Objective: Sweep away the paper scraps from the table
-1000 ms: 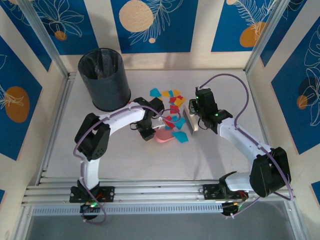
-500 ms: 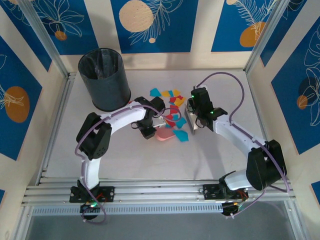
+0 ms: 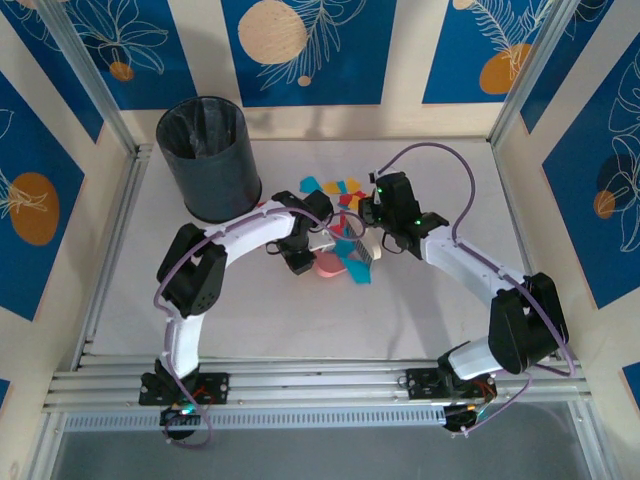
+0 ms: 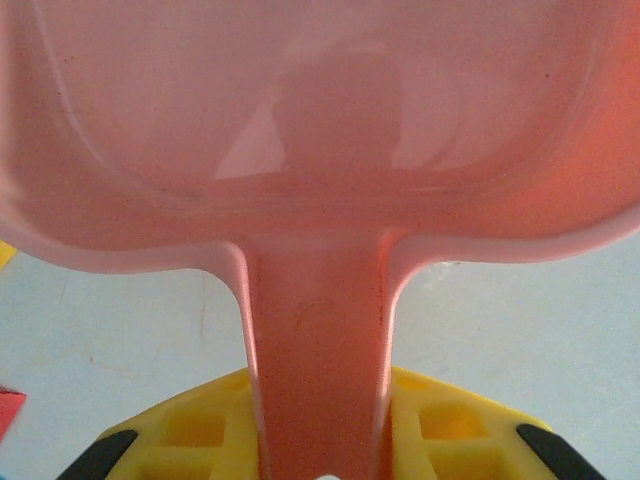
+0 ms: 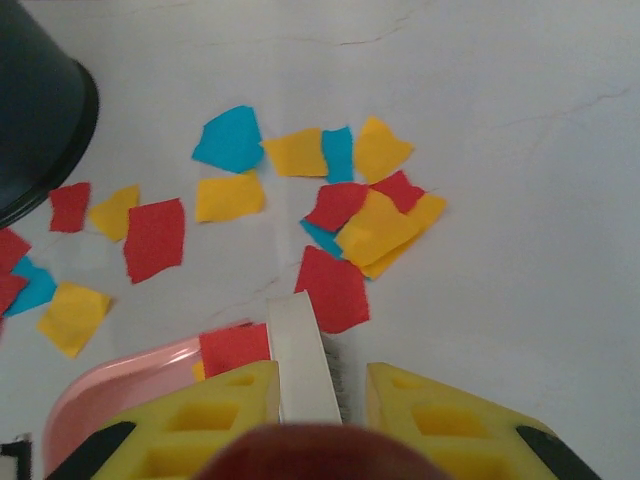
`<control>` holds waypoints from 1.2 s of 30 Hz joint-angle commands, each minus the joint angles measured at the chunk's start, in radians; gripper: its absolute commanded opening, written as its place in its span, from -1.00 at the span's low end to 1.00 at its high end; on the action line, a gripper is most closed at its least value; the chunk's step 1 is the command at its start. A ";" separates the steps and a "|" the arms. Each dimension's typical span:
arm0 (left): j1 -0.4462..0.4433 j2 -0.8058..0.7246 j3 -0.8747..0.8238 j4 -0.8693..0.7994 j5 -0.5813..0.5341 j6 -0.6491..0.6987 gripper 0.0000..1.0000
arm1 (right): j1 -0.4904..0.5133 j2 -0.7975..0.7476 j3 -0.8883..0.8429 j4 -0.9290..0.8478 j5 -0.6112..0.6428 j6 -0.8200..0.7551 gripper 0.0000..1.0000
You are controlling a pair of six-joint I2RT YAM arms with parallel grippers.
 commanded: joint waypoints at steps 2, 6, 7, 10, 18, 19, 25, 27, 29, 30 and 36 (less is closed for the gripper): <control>-0.012 0.026 0.017 -0.023 0.018 0.012 -1.00 | 0.014 -0.008 0.037 0.030 -0.074 -0.028 -1.00; -0.010 0.010 0.000 -0.016 -0.001 0.007 -1.00 | 0.015 -0.027 0.044 0.031 -0.035 -0.024 -1.00; -0.010 0.002 -0.007 -0.012 -0.003 0.007 -1.00 | 0.015 -0.031 0.042 0.032 -0.026 -0.028 -1.00; -0.010 -0.023 -0.027 0.002 -0.017 0.000 -1.00 | 0.017 -0.044 0.042 0.023 0.009 -0.027 -1.00; -0.010 -0.089 -0.115 0.015 -0.049 -0.018 -1.00 | 0.013 -0.082 0.016 0.025 0.102 0.002 -1.00; -0.009 -0.100 -0.126 0.018 -0.054 -0.019 -1.00 | 0.012 -0.085 0.016 0.024 0.102 0.004 -1.00; -0.008 -0.137 -0.182 0.010 -0.081 -0.038 -1.00 | 0.011 -0.100 0.009 0.001 0.148 0.013 -1.00; -0.008 -0.151 -0.202 0.003 -0.083 -0.047 -1.00 | 0.010 -0.104 0.003 -0.016 0.164 0.014 -1.00; -0.008 -0.166 -0.222 -0.001 -0.085 -0.055 -1.00 | 0.009 -0.111 -0.003 -0.037 0.182 0.020 -1.00; -0.008 -0.176 -0.235 -0.001 -0.084 -0.060 -1.00 | 0.008 -0.114 -0.007 -0.048 0.190 0.022 -1.00; -0.010 -0.215 -0.296 -0.031 -0.082 -0.077 -1.00 | 0.003 -0.153 -0.051 -0.096 0.191 0.047 -1.00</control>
